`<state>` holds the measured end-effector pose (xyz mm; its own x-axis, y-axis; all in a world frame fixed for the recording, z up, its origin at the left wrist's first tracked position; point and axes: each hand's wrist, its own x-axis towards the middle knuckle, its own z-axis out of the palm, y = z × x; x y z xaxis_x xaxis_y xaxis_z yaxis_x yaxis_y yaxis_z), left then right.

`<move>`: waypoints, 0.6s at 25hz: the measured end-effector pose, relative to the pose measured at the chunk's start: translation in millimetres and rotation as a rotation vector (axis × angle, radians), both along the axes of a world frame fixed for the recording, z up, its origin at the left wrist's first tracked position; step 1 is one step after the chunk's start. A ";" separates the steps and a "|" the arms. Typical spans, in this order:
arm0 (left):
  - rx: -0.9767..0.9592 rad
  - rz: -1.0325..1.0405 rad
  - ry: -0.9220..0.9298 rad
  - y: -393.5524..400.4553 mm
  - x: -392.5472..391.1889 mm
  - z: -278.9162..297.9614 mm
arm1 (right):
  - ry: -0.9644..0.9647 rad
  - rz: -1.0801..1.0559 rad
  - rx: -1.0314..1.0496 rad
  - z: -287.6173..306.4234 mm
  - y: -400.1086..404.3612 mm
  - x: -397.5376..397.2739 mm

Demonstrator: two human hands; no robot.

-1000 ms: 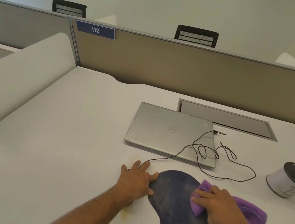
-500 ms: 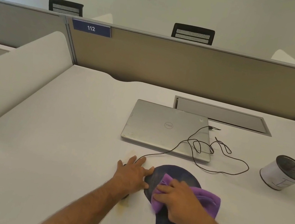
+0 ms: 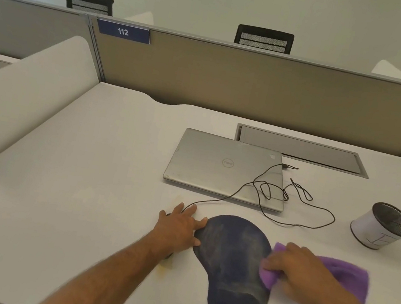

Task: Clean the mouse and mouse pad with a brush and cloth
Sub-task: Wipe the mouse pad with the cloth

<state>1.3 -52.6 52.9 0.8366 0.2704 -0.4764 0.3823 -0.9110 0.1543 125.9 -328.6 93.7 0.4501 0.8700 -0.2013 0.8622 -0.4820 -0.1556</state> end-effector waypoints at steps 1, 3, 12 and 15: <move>-0.002 -0.001 0.001 -0.2 -0.6 0.8 | 0.009 0.019 0.058 -2.7 9.3 -6.7; 0.001 -0.010 0.007 -0.5 -2.0 3.1 | -0.017 0.160 0.135 -12.7 36.2 -31.1; 0.028 -0.002 0.037 -4.9 2.2 7.5 | -0.055 0.304 -0.021 -29.6 52.0 -62.5; 0.036 0.002 0.043 -5.8 3.5 8.5 | -0.035 0.284 -0.044 -33.7 25.4 -49.7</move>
